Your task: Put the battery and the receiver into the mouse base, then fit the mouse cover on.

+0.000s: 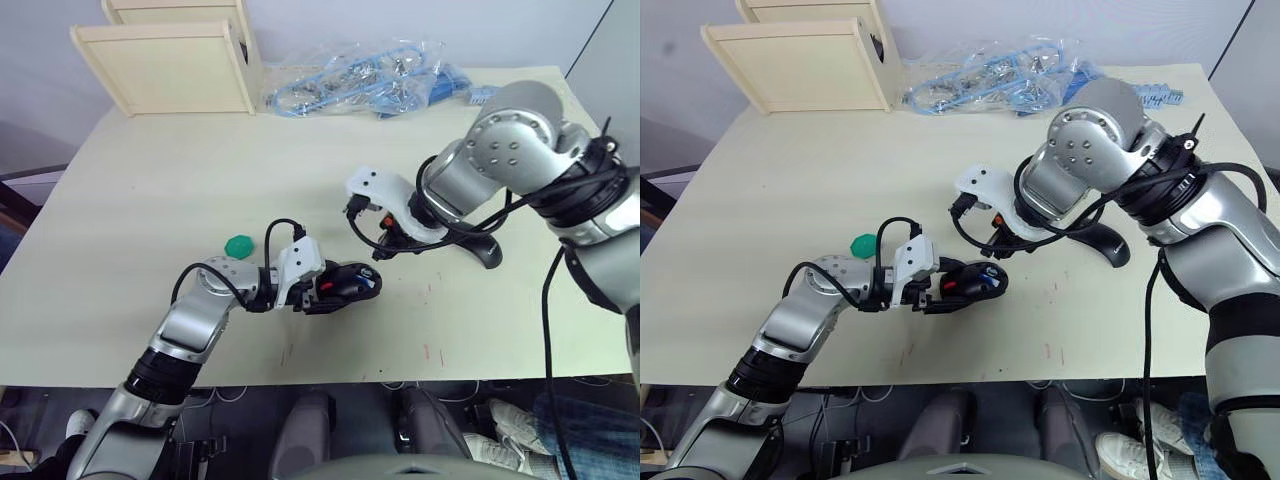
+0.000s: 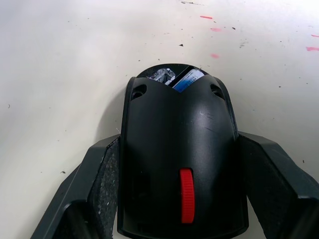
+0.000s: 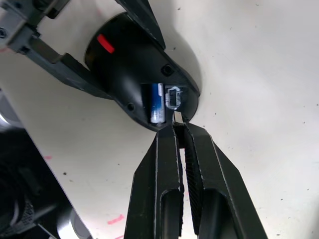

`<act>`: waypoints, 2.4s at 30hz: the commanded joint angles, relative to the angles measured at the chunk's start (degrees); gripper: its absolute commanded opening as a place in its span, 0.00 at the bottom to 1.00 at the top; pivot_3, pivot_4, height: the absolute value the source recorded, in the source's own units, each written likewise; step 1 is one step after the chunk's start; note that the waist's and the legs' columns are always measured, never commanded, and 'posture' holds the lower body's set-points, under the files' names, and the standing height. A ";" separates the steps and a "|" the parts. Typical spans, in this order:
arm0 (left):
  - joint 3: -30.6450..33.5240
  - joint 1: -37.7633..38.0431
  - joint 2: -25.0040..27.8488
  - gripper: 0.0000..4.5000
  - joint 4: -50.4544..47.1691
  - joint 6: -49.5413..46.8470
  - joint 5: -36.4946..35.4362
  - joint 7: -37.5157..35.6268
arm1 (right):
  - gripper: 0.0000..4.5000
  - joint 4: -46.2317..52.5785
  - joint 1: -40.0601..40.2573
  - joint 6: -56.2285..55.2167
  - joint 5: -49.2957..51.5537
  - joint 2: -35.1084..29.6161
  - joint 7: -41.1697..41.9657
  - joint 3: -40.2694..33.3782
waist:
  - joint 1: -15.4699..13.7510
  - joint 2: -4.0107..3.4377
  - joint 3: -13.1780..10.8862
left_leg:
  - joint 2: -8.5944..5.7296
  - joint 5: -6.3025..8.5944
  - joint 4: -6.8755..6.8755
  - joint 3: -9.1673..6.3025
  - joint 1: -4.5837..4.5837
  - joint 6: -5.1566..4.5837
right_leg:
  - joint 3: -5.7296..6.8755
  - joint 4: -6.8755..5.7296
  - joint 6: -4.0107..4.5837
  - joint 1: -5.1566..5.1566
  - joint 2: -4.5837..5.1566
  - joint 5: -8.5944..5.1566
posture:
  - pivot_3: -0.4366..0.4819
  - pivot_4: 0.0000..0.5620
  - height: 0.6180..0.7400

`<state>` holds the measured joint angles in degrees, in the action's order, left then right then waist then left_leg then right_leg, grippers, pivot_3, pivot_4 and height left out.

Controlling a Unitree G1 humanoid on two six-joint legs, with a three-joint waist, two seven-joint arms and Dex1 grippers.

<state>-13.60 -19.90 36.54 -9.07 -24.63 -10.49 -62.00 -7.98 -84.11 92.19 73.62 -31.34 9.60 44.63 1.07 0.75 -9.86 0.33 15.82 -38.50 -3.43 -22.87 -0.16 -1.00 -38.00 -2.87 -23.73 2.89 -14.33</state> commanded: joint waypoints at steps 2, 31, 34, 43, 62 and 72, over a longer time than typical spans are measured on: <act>-1.28 0.08 0.60 0.66 -0.87 -0.26 -0.10 -0.93 | 0.00 0.48 -2.08 0.31 -6.91 1.92 6.77 1.10 | 0.04 0.00 0.00 | 0.00 0.00 0.01 -0.01 0.00 0.00 | 0.01 -0.01 0.00 -0.01 -0.01 0.00 | 0.48 0.27 1.00; -1.82 0.71 0.89 0.66 -0.43 -0.03 0.21 -0.98 | 0.00 -0.14 1.13 -0.21 -34.54 9.63 27.65 5.36 | 0.33 -0.01 0.00 | -0.03 0.00 0.01 -0.05 0.03 0.01 | 0.02 -0.04 0.00 -0.01 0.00 0.00 | 0.48 0.27 1.00; -1.81 0.82 0.87 0.66 -0.44 0.02 0.19 -0.97 | 0.00 0.25 2.03 0.05 -35.60 9.67 28.36 5.53 | 0.38 -0.02 0.00 | -0.03 -0.01 0.01 -0.06 0.03 0.01 | 0.02 -0.05 0.00 -0.01 0.00 0.00 | 0.48 0.27 1.00; -1.84 0.96 0.80 0.66 -0.60 -0.11 0.17 -0.90 | 0.00 -0.32 3.05 0.21 -37.91 11.09 29.68 4.37 | 0.48 -0.02 0.00 | -0.04 -0.01 0.01 -0.11 0.04 0.02 | 0.02 -0.06 0.00 -0.01 0.01 0.00 | 0.48 0.27 1.00; -1.85 1.74 0.59 0.66 -1.32 -0.07 0.21 -0.44 | 0.00 -0.97 3.51 -0.93 -41.74 12.12 31.75 4.67 | 0.72 -0.02 0.00 | -0.05 -0.01 0.01 -0.13 0.05 0.02 | 0.02 -0.06 0.00 -0.01 0.02 0.00 | 0.48 0.27 1.00; -2.04 1.70 0.30 0.66 -0.98 0.09 0.36 -0.33 | 0.00 -0.59 4.30 -0.81 -42.50 12.80 32.45 4.76 | 0.77 -0.03 0.01 | -0.06 -0.01 0.01 -0.14 0.05 0.02 | 0.01 -0.06 0.00 -0.01 0.02 0.00 | 0.48 0.27 1.00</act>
<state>-13.58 -19.22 37.12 -9.50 -24.29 -10.28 -62.05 -9.95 -79.67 91.62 31.41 -18.98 41.67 50.70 1.84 0.72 -9.85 0.27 15.81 -38.48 -3.57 -22.82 -0.14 -0.99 -38.06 -2.87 -23.74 2.91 -14.33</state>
